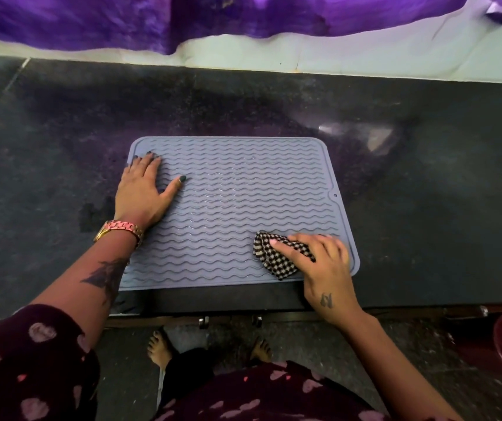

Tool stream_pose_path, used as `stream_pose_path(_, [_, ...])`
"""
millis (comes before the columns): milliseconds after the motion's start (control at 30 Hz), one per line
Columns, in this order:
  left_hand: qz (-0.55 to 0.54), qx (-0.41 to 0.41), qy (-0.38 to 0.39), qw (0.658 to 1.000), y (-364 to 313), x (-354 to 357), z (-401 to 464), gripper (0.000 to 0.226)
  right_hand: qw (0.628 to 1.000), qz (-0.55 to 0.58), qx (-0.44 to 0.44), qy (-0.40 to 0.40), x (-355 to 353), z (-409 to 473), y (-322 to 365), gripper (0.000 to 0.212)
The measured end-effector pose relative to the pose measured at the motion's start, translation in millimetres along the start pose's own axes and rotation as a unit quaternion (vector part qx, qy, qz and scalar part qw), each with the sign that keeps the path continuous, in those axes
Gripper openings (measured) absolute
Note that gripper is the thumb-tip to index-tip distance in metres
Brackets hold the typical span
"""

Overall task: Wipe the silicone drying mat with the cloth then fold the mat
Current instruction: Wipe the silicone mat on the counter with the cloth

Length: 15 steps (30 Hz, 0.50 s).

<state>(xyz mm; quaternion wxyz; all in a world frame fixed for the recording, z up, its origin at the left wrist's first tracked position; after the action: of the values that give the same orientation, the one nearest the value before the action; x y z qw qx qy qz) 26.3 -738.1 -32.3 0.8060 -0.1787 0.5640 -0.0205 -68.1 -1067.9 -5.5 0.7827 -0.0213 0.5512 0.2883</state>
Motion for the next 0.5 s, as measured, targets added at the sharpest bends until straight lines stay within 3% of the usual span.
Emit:
stream_pose_path(233, [-0.015,-0.011,-0.016,1.000,-1,-4,1,0.080,0.998,0.039,0.011,-0.052,-7,35,-20,0.062])
stream_pose_path(400, [-0.017,-0.015,-0.025,0.999,-1,-5,3,0.080,1.000,-0.026,0.010,0.000,17,47,-23,0.071])
stream_pose_path(500, [-0.018,-0.017,-0.029,0.999,-1,-5,3,0.080,1.000,0.019,-0.007,-0.002,16,54,-29,0.069])
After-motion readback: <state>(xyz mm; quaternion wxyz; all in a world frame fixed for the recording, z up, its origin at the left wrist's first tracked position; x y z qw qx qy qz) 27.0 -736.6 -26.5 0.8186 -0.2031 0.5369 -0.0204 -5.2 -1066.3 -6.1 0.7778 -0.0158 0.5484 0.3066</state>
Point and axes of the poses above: each hand's wrist, its own z-axis towards the middle knuckle, its own x-axis out of the palm, y = z × x, the point moved 7 cm from there along z, towards the middle knuckle, and after that the axes turned 10 degrees about -y, right-handed, at the moved point
